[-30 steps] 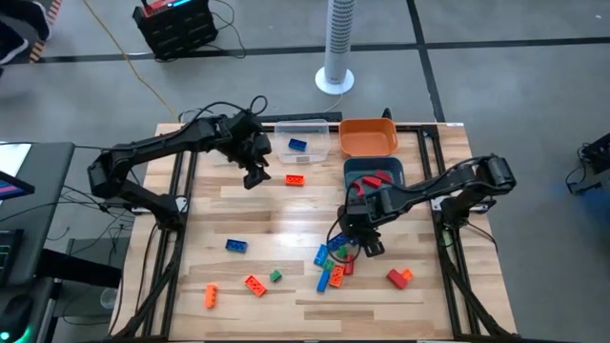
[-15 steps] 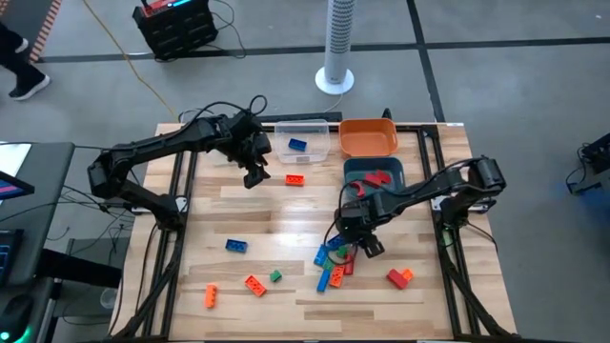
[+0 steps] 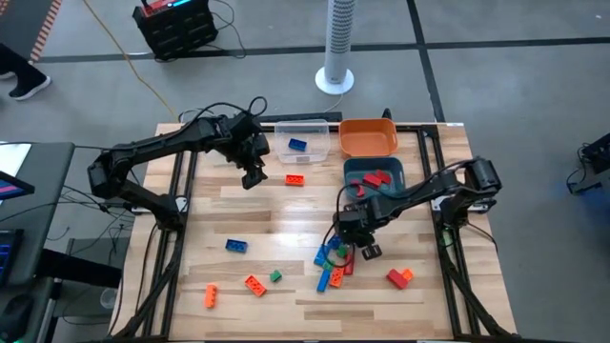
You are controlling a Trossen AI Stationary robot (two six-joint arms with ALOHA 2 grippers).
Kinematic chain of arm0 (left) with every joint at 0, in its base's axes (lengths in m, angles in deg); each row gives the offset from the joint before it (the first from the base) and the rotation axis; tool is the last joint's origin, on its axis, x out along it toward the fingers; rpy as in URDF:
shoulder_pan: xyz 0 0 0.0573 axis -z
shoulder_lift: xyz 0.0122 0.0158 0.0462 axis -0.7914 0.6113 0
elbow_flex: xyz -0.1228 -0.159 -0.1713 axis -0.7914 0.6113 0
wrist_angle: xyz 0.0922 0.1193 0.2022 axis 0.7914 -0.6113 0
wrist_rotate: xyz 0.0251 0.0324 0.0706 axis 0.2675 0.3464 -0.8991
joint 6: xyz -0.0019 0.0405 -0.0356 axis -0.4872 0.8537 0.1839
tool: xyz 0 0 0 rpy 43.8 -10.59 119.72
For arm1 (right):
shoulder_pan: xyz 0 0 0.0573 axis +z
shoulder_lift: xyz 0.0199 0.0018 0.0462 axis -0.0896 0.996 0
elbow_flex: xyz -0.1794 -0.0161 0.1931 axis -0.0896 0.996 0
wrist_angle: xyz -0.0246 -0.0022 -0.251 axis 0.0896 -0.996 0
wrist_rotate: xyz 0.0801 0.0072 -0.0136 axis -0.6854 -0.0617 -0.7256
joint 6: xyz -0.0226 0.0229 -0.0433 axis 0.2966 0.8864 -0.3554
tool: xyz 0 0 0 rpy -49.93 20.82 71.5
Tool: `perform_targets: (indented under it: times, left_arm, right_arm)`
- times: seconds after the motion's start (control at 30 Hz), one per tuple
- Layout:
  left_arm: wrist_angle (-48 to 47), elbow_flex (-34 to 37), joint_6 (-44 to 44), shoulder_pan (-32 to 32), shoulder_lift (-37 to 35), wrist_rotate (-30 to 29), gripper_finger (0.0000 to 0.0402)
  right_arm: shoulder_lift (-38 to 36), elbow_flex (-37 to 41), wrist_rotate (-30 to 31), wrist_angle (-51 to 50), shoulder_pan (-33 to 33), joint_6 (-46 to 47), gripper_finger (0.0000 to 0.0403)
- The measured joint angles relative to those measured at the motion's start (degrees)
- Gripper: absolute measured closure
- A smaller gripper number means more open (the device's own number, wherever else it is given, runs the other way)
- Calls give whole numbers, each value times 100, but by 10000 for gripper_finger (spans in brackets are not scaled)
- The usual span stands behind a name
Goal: Sort blocks
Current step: Put the blue game piece into the right transparent bin
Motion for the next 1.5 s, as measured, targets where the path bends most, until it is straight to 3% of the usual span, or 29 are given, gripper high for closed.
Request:
perform_targets:
  times: [0.1,0.43,0.6,0.87,1.1,1.5]
  left_arm:
    - [19,0,7,0,0,-2,174]
    - [290,0,65,0,0,-7,174]
    - [482,0,9,-2,0,-7,174]
    - [652,0,-162,-17,0,-7,174]
    - [614,0,-428,-17,0,-4,174]
    - [544,0,-758,7,0,-2,174]
  right_arm:
    - [-144,0,-13,-4,-80,193,302]
    - [-876,-41,-11,121,-618,409,292]
    - [-800,-567,-10,260,-1106,417,293]
    - [41,-1722,-3,768,-2205,402,293]
    - [595,-2284,0,1129,-3001,550,293]
    - [1930,-3975,-6,815,-3625,662,293]
